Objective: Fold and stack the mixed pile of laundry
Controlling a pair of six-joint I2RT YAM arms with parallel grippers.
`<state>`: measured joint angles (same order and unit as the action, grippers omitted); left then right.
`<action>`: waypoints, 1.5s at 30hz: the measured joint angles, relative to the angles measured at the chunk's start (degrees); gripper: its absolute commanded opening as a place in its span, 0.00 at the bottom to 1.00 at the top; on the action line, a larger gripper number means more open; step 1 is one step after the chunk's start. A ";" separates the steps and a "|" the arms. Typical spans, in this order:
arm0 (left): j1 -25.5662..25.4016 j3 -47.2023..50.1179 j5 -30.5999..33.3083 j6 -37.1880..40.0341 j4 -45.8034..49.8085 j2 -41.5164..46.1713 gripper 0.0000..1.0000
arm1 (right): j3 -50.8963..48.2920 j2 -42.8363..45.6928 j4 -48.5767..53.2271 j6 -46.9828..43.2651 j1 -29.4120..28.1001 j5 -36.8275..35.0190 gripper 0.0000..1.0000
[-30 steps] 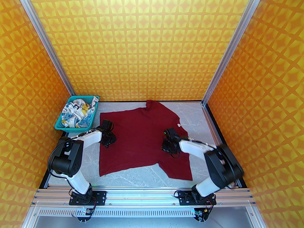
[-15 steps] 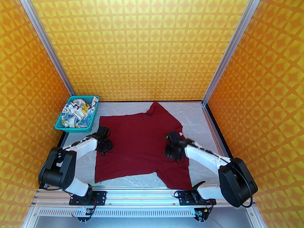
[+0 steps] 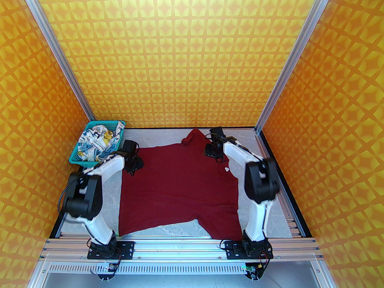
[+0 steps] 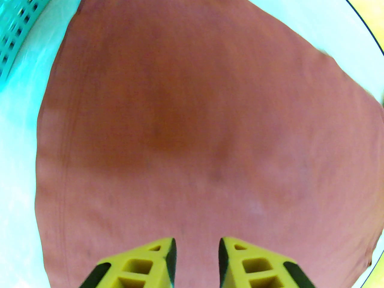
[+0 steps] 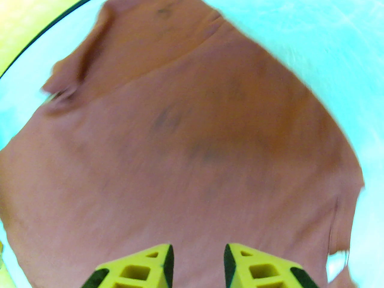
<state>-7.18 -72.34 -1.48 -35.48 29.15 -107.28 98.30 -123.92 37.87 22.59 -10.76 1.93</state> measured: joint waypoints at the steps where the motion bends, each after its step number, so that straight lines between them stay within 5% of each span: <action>1: 0.85 -1.60 -0.04 0.02 -0.42 -2.34 0.27 | 2.75 -2.93 0.46 0.04 0.85 0.46 0.31; 5: 3.43 -7.15 -0.15 0.02 -1.33 -9.79 0.27 | 7.85 -9.68 1.20 1.29 3.82 2.23 0.29; 15: 5.16 -24.72 -4.66 -0.46 -4.39 -22.58 0.27 | 9.14 -10.49 1.40 8.26 11.30 6.82 0.29; 28: 4.92 -37.88 -9.75 0.76 -4.57 -31.15 0.34 | 20.55 -16.55 5.92 9.22 15.26 8.66 0.30; 34: 4.87 -35.58 -10.43 3.28 -4.33 -28.94 0.41 | 11.56 -9.73 5.01 8.22 16.41 7.61 0.34; 40: 4.04 -18.38 -9.90 4.55 -3.96 -11.63 0.41 | -8.98 9.11 1.46 7.52 14.19 4.63 0.34; 45: 1.16 -9.57 -9.88 5.16 -5.14 -3.52 0.40 | -12.31 10.54 -0.72 6.43 10.12 3.65 0.33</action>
<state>-6.02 -81.91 -11.35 -30.33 24.01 -110.80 86.00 -113.38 37.15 29.02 -0.64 5.58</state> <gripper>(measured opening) 0.401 0.330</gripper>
